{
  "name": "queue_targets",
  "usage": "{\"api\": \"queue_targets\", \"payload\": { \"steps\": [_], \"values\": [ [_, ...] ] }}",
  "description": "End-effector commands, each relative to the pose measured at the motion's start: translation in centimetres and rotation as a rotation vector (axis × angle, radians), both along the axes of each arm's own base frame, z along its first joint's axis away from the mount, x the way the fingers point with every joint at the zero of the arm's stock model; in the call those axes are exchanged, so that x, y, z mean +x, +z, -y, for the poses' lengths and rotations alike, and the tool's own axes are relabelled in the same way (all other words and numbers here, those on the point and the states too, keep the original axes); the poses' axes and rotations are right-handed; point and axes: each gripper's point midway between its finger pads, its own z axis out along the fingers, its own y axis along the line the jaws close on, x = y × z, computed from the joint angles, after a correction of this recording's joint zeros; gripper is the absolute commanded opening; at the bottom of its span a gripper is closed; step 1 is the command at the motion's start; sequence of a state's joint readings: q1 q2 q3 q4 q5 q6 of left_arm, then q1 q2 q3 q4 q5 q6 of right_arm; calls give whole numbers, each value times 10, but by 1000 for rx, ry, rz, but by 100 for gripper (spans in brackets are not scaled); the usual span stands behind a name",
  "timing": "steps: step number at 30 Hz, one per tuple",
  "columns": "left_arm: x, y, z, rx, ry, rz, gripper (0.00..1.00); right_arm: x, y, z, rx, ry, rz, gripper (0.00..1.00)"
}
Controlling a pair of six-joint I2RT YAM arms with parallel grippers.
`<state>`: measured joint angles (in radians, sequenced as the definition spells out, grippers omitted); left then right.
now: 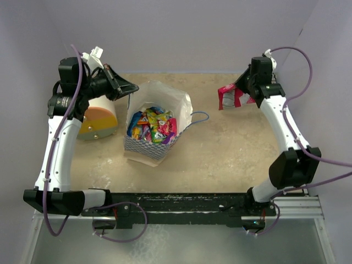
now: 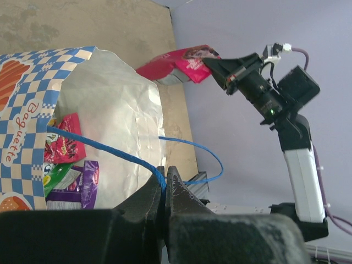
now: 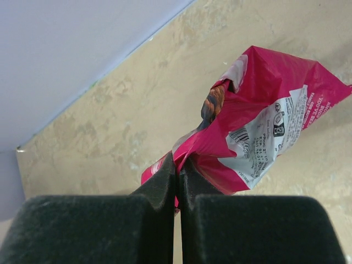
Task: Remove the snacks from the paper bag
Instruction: Place the snack at the center of the board.
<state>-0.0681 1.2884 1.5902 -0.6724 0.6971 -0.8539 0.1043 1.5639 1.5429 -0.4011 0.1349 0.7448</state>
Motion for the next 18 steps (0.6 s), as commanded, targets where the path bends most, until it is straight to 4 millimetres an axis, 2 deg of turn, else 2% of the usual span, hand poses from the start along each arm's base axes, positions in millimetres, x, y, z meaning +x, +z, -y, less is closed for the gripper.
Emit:
{"api": "queue_targets", "payload": {
  "steps": [1,4,6,9,12,17,18],
  "values": [
    [-9,45,10,-20,-80,165,0,57,61,13,121,-6,249,0],
    [-9,46,10,-13,-86,167,0,80,63,28,160,-25,263,0],
    [-9,47,10,-7,-88,169,0,87,58,34,172,-26,265,0],
    [-7,46,10,-9,-89,165,0,79,22,40,188,-45,187,0],
    [-6,48,10,-12,-91,168,0,48,-33,44,211,-74,68,0],
    [-4,44,10,-12,-87,152,0,-30,-129,62,233,-179,-104,0],
    [-4,43,10,-13,-86,146,0,-50,-155,64,246,-203,-160,0]
  ]
}}
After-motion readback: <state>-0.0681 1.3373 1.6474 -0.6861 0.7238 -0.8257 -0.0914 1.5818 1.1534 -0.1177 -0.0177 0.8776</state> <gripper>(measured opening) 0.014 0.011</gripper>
